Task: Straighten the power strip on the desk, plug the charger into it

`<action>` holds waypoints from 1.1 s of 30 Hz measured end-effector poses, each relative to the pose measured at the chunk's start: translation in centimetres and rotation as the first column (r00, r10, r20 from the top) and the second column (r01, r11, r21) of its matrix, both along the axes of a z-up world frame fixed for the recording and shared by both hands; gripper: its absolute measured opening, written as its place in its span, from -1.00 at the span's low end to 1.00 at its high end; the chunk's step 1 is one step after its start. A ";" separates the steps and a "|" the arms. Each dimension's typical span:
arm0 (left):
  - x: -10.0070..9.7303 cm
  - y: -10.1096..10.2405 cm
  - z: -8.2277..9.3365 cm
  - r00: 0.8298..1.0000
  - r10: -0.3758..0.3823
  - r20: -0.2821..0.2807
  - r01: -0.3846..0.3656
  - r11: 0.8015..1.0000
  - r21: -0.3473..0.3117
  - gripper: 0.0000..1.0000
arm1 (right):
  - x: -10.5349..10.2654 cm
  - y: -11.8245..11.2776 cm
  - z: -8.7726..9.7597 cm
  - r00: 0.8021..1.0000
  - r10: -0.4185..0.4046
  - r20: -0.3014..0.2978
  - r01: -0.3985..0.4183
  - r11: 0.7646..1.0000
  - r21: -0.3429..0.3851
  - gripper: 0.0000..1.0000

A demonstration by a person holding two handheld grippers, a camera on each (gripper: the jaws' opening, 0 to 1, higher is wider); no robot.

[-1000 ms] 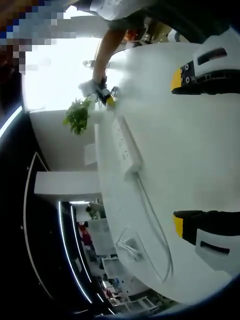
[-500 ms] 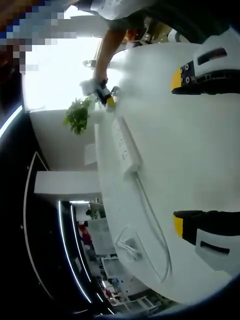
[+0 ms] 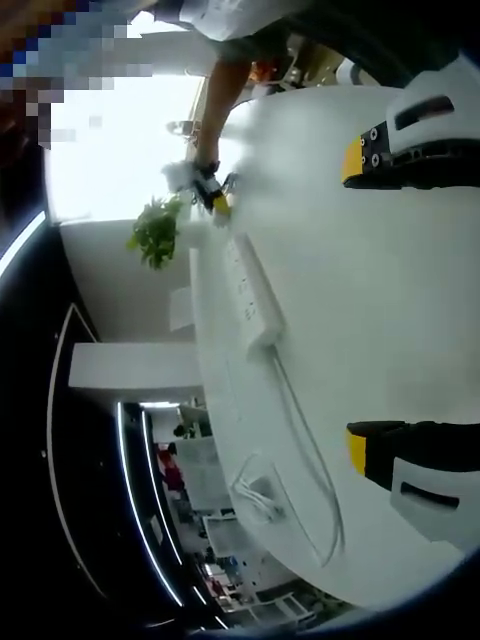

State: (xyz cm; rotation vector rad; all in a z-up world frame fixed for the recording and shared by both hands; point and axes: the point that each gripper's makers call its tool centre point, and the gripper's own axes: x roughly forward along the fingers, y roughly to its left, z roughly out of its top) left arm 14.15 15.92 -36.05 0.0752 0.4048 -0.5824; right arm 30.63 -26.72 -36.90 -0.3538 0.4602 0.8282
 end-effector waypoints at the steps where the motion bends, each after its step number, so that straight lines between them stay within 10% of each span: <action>1: 0.0 0.0 0.0 1.000 0.000 0.000 0.000 1.000 0.000 0.99 | 0.1 0.0 0.0 1.000 -0.004 -0.024 0.005 0.999 0.053 -0.51; 10: 0.1 0.0 0.0 1.000 0.003 -0.002 -0.003 1.000 0.000 0.97 | 0.3 -0.1 0.1 0.999 -0.005 -0.052 0.012 0.990 0.143 -0.50; 33: 0.1 -0.4 0.0 1.000 -0.011 -0.006 0.011 1.000 0.007 0.97 | 0.0 0.6 0.1 1.000 -0.012 -0.012 0.012 0.999 0.036 -0.51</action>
